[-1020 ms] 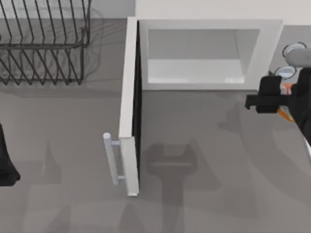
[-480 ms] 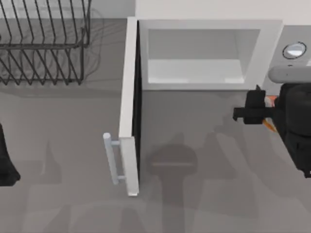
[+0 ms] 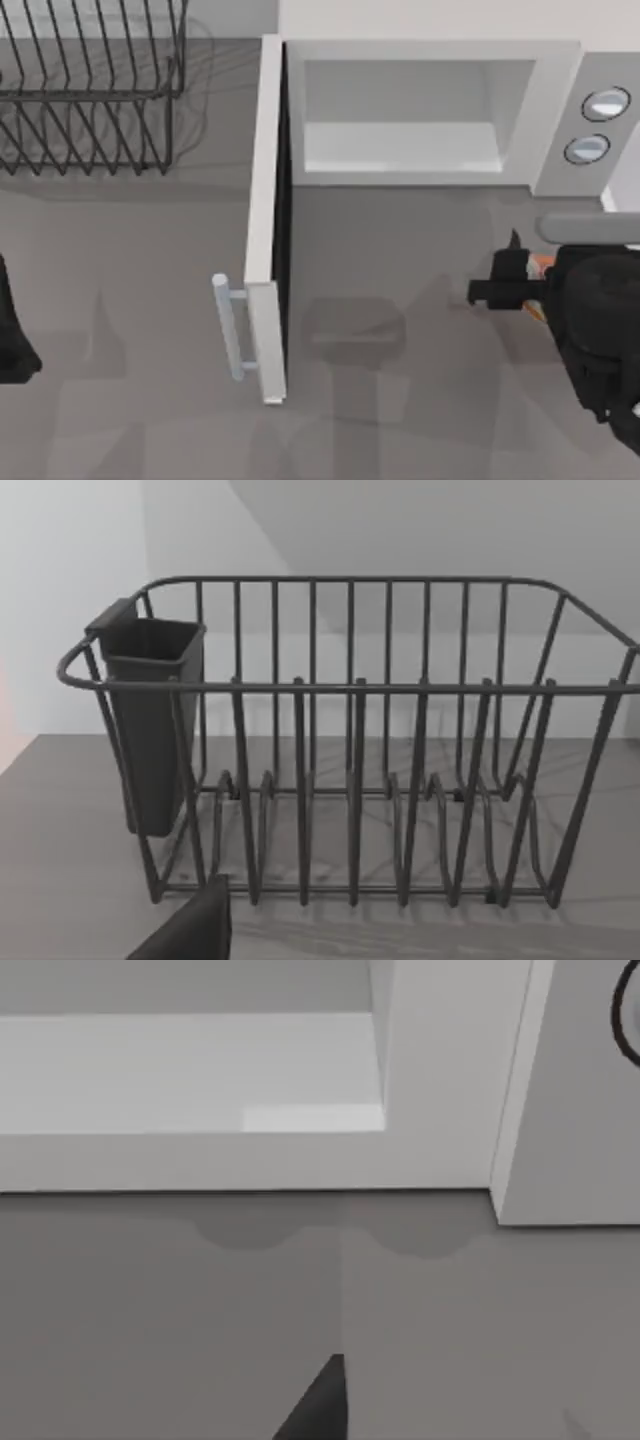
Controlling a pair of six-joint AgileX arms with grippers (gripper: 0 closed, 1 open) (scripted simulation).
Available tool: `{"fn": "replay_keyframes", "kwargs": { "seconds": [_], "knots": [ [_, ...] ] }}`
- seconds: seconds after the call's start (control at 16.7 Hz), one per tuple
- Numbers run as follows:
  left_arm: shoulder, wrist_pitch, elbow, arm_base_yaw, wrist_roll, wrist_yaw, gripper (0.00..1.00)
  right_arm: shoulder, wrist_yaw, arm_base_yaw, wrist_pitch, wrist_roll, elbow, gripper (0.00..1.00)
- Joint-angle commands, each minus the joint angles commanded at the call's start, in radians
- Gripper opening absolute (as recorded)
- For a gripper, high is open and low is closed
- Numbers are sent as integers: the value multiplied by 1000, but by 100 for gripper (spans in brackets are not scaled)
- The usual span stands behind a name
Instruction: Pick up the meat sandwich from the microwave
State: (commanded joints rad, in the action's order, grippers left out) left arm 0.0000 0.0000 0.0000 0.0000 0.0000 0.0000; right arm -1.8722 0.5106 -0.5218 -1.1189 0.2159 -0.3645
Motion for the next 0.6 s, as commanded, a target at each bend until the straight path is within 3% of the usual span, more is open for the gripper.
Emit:
{"fn": "replay_keyframes", "kwargs": {
  "seconds": [0.48, 0.6],
  "knots": [
    [0, 0, 0, 0, 0, 0, 100, -73, -3, 5, -88, -2, 34, 0],
    [0, 0, 0, 0, 0, 0, 100, -73, -3, 5, -88, -2, 34, 15]
  ]
}}
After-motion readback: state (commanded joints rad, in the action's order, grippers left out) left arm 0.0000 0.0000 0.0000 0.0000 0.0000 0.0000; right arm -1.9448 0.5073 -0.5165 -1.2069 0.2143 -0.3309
